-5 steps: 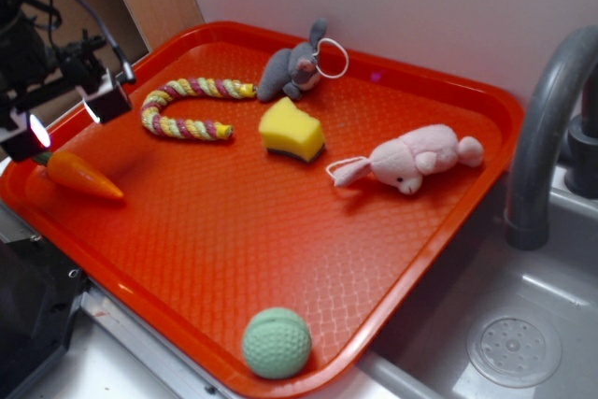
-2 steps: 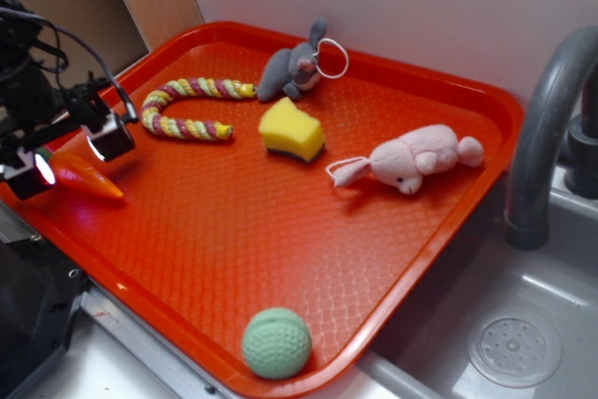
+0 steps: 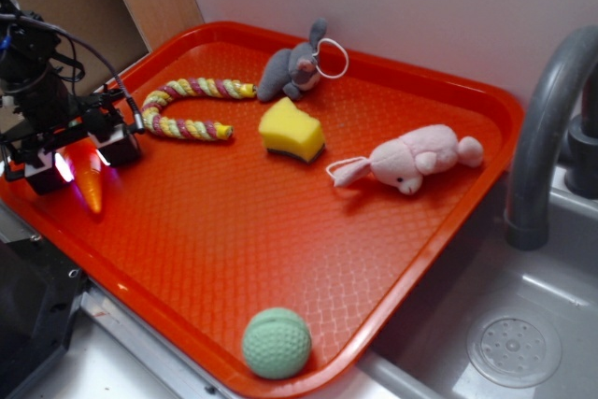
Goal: Grab the carrot.
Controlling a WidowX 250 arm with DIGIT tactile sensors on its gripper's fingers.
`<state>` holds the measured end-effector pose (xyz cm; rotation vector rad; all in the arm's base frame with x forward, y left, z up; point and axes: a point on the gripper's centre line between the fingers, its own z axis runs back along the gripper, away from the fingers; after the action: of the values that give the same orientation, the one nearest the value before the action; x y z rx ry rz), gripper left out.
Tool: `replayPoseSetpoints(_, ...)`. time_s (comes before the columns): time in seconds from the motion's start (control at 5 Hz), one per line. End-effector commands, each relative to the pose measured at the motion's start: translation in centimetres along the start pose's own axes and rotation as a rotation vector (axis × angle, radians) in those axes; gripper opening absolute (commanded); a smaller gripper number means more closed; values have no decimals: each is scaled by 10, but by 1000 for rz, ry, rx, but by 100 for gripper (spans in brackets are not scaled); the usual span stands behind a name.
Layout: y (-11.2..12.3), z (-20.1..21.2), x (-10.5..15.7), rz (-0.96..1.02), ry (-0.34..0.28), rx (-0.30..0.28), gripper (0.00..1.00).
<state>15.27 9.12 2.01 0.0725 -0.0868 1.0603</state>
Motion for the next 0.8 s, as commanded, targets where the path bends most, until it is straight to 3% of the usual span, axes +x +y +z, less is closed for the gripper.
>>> replayPoseSetpoints(0.0,-61,90,-6,-496,25,55,0)
replayPoseSetpoints(0.2,-110,135,-18,-743,52,-30,0)
replayPoseSetpoints(0.4,-130,164,-41,-990,70,-101,0)
replayPoseSetpoints(0.6,-124,191,-73,-1235,-5,-158,0)
